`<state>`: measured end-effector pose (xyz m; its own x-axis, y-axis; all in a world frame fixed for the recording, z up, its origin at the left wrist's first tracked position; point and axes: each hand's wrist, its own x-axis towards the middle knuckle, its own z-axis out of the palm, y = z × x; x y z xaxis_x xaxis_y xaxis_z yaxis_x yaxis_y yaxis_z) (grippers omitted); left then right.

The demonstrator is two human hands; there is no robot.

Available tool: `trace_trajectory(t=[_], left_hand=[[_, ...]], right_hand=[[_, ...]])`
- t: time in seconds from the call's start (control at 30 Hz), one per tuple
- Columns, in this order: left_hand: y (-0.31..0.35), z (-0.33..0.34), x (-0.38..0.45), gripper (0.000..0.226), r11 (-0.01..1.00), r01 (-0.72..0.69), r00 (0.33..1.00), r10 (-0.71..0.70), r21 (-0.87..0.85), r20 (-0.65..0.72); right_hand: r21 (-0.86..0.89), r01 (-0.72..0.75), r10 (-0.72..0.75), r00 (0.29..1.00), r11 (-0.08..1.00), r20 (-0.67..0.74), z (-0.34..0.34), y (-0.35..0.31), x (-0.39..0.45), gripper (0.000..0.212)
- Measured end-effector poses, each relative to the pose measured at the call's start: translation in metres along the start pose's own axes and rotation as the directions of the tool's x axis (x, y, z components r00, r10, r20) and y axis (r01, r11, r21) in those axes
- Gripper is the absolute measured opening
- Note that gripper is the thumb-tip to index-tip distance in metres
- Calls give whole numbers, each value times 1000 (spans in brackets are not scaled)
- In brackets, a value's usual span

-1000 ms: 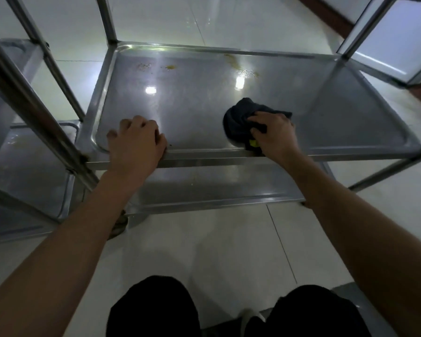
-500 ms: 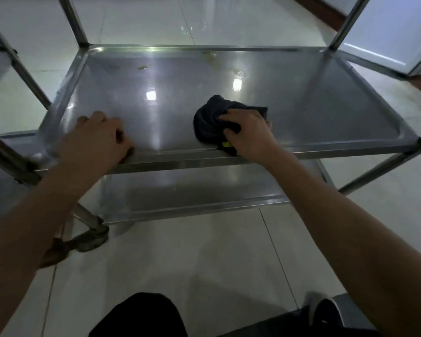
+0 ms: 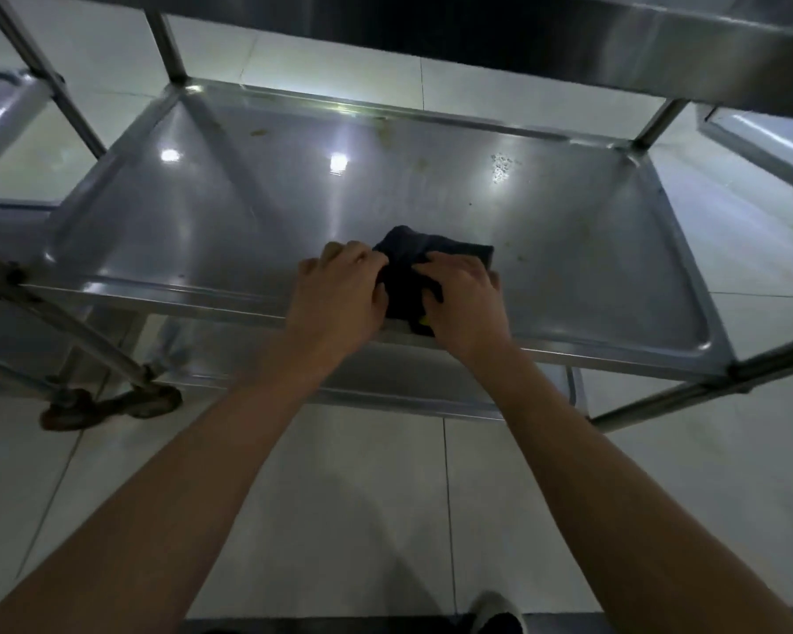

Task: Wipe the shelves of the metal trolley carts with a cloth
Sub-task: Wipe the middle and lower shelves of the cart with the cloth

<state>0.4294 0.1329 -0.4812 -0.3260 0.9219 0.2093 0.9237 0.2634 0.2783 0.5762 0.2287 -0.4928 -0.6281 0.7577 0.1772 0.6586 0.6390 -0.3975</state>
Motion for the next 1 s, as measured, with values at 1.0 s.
trace_trajectory(t=[1.0], left_hand=[[49, 40, 4, 18, 989, -112, 992, 117, 91, -54]], right_hand=[[-19, -151, 148, 985, 988, -87, -33, 121, -28, 38]])
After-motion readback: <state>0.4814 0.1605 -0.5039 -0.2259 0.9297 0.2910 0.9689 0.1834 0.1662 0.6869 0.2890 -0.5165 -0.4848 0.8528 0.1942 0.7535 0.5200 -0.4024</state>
